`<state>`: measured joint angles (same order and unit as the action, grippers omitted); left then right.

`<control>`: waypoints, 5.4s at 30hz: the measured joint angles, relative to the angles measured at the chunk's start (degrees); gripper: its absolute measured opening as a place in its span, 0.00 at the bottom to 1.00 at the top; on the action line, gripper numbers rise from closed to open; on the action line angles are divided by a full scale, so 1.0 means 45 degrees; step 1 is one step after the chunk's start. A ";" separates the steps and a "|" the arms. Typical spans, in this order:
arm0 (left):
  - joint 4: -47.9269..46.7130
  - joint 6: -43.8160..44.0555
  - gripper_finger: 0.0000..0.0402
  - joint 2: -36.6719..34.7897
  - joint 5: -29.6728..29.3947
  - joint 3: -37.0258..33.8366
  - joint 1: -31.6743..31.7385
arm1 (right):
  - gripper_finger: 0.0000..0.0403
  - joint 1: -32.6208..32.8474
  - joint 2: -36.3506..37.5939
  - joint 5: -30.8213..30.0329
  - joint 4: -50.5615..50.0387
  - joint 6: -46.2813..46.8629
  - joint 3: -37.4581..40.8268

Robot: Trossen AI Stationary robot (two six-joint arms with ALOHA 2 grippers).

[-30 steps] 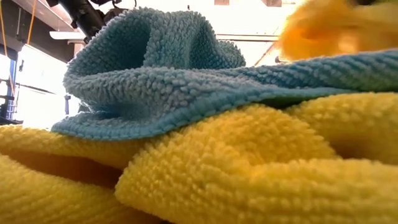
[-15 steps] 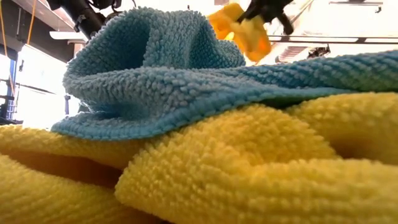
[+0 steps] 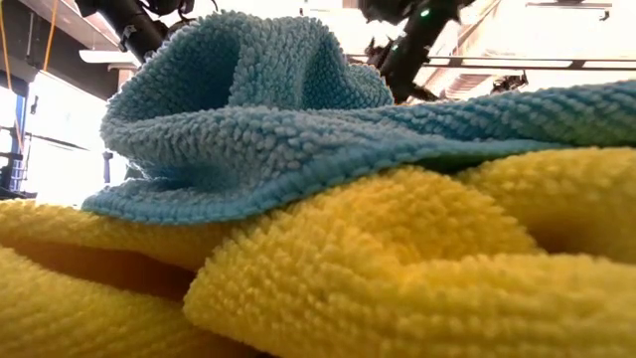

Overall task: Sort microfiber towel by color & place in baskets
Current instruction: Put the yellow towel into the right transparent bin, then put the blue towel into the left transparent bin

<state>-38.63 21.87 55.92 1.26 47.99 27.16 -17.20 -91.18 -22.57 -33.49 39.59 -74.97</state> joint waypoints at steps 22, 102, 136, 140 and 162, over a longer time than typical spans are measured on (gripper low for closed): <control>-0.0019 -0.0005 0.29 0.0000 0.0005 0.0000 0.0000 | 0.21 -0.1179 -0.6479 0.2809 -0.1809 0.0552 -0.3513; -0.0331 0.2764 0.29 0.0005 -0.0197 0.0000 -0.0936 | 0.05 0.2785 -0.1057 0.1594 -0.6894 0.0782 -0.1867; -0.3478 0.9673 0.29 1.1131 -0.3638 1.1002 -0.9954 | 0.00 0.6206 0.8040 0.1481 -0.4523 0.3468 0.6464; -0.3216 1.0119 0.29 1.2142 -0.2840 1.1385 -1.0242 | 0.00 0.6361 0.8040 0.1481 -0.4730 0.3426 0.6464; -0.2462 1.0710 0.29 1.4647 -0.0290 1.1720 -1.1227 | 0.00 0.7443 0.8030 0.0690 -0.5923 0.4534 0.6459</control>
<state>-49.71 70.06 121.83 -0.05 100.73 -23.36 16.29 -55.05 -19.46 -60.14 59.99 -45.91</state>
